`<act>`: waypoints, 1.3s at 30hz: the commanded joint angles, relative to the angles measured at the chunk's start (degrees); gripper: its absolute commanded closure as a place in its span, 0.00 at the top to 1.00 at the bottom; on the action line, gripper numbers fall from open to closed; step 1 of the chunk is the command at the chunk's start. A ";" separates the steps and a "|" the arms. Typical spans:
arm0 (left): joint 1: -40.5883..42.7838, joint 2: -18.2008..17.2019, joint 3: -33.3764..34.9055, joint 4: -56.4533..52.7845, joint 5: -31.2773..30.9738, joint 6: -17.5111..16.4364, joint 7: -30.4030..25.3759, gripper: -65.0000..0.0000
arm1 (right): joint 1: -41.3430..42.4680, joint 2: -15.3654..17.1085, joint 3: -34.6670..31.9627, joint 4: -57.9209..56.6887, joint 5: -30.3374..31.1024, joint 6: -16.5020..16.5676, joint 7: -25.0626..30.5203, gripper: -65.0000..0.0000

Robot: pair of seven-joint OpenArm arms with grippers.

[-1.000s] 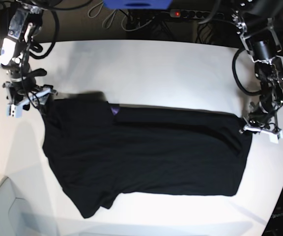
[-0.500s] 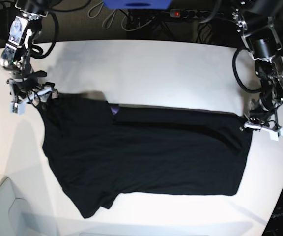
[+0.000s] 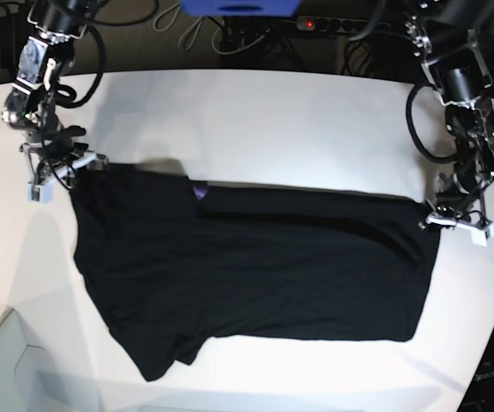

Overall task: Layout the t-shirt on the table in an organized manner, then fold the t-shirt properly
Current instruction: 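Pull both grippers apart and back, stretching the collar edge taut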

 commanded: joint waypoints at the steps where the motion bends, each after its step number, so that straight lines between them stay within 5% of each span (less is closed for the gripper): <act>1: 0.28 -1.09 -0.18 1.50 -1.12 -0.57 -0.75 0.00 | -0.54 0.60 0.26 1.41 0.53 1.91 0.95 0.00; 11: 9.51 -1.35 -0.36 19.08 -1.12 -0.48 -0.66 0.00 | -10.21 0.60 0.18 19.61 0.45 7.54 0.95 0.00; 16: 9.42 -3.11 -0.36 25.76 -1.12 -0.48 2.77 0.00 | -9.95 4.20 0.26 24.53 0.62 7.54 -2.48 0.00; 27: -10.80 -5.83 2.19 10.99 -0.42 -0.13 16.57 0.00 | 14.58 10.88 -1.93 7.74 0.53 7.54 -26.65 0.00; 35: -12.03 -7.15 2.28 9.15 -0.42 -0.13 19.91 0.00 | 12.91 11.06 -2.02 9.41 0.71 7.62 -27.62 0.00; 39: -12.03 -8.38 0.52 9.32 -1.12 -0.31 20.00 0.00 | 12.91 8.86 2.73 14.51 0.80 10.88 -25.86 0.00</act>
